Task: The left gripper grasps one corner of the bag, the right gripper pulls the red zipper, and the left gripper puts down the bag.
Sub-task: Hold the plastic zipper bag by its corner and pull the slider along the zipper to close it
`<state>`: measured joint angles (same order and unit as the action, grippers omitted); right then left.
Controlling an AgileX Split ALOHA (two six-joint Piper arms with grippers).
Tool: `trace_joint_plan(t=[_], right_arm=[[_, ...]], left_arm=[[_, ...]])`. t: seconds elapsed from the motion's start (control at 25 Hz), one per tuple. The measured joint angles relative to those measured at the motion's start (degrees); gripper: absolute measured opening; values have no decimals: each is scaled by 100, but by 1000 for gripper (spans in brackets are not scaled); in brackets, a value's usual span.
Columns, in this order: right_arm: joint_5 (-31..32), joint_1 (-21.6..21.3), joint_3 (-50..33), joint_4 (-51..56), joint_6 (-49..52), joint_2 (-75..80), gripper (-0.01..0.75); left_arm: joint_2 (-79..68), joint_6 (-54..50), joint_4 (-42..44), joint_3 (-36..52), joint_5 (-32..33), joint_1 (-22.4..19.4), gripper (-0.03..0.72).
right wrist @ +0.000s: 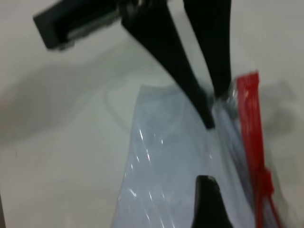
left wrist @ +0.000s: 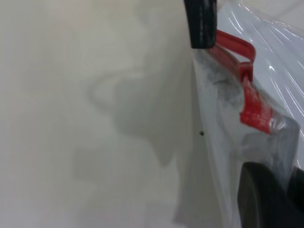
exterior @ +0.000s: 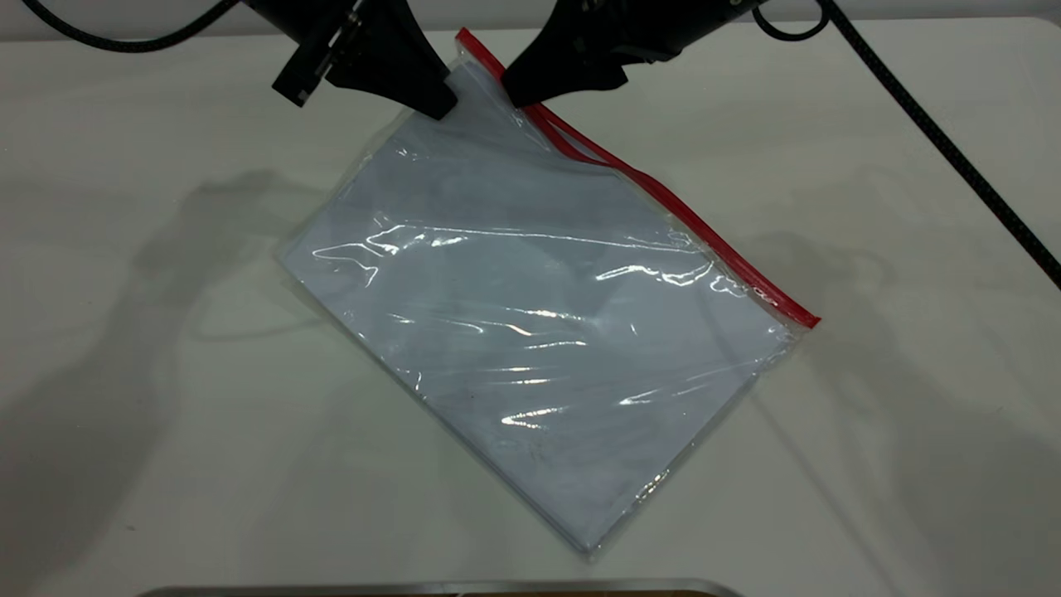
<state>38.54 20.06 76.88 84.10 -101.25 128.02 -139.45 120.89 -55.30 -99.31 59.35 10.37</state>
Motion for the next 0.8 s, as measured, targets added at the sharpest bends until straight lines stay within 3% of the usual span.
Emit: trace_joint_plan(t=[0.12, 0.48, 0.8], right_arm=[[0, 0, 6, 48, -43, 5, 490], [-5, 0, 11, 70, -43, 5, 270], [-33, 0, 11, 45, -37, 5, 148]], left_arm=[[0, 0, -13, 0, -12, 63, 51], [0, 5, -237, 0, -18, 101, 51], [0, 5, -244, 0, -18, 107, 51]])
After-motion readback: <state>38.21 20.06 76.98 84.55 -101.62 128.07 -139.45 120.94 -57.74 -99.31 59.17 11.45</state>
